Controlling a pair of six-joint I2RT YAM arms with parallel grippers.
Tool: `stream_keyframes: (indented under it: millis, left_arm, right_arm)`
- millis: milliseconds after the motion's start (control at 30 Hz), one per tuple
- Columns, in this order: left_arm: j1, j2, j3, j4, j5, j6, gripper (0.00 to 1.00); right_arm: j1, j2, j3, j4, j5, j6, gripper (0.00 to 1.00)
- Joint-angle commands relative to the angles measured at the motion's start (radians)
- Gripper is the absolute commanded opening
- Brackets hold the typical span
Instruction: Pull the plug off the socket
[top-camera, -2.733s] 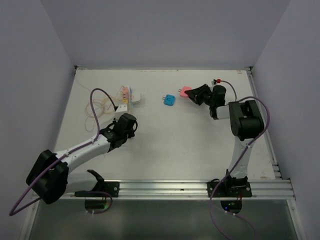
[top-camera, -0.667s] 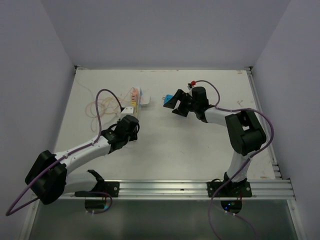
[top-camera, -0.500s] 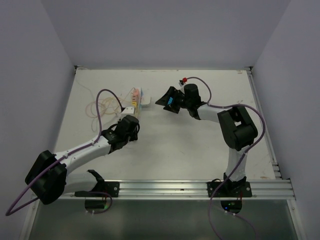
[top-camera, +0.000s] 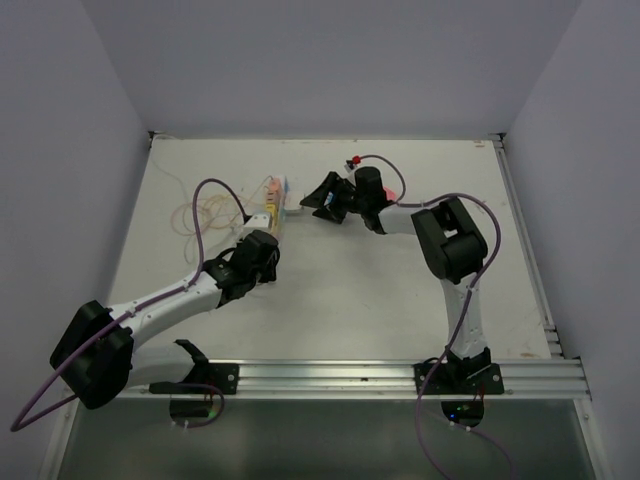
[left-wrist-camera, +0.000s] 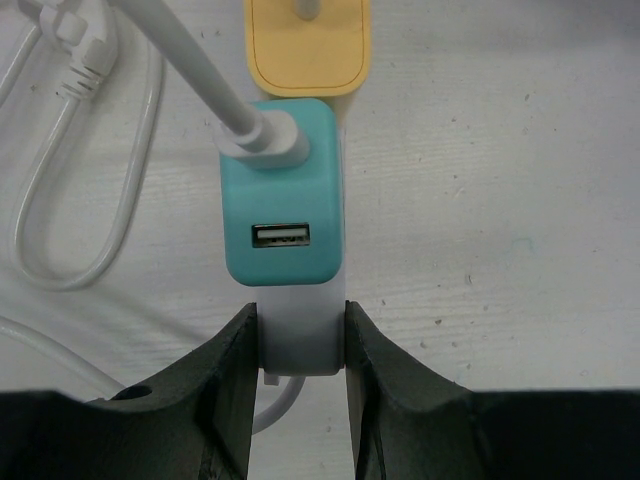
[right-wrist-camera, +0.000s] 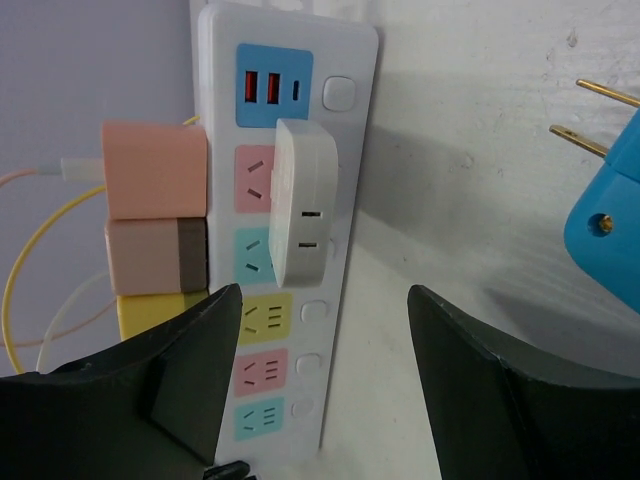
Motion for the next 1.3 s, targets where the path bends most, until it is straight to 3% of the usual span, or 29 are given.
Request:
stream_keyframes:
  millis: [0, 367, 567, 800, 1067, 1200, 1267]
  left_arm:
    - [-0.017, 0.0, 0.016, -0.022, 0.065, 0.008, 0.0]
    - [-0.026, 0.001, 0.009, -0.002, 0.084, 0.008, 0.0]
    - [-0.026, 0.003, 0.006, 0.004, 0.084, 0.004, 0.0]
    - [-0.026, 0.003, 0.004, 0.003, 0.079, 0.004, 0.0]
    - [-0.026, 0.004, 0.004, -0.008, 0.073, -0.012, 0.0]
    - [-0.026, 0.003, 0.002, -0.011, 0.065, -0.022, 0.0]
    - [-0.026, 0.004, 0.002, -0.019, 0.055, -0.035, 0.0]
  right_arm:
    - [0.012, 0.03, 0.076, 0.052, -0.027, 0.02, 0.71]
    - [0.029, 0.127, 0.175, 0.081, -0.039, 0.074, 0.69]
    - [0.032, 0.168, 0.188, 0.141, -0.044, 0.122, 0.62]
    - [0.031, 0.18, 0.171, 0.193, -0.047, 0.151, 0.44]
    - [0.026, 0.174, 0.139, 0.242, -0.042, 0.175, 0.38]
    - [0.02, 0.17, 0.116, 0.276, -0.045, 0.191, 0.14]
    - [0.017, 0.165, 0.1, 0.279, -0.044, 0.191, 0.07]
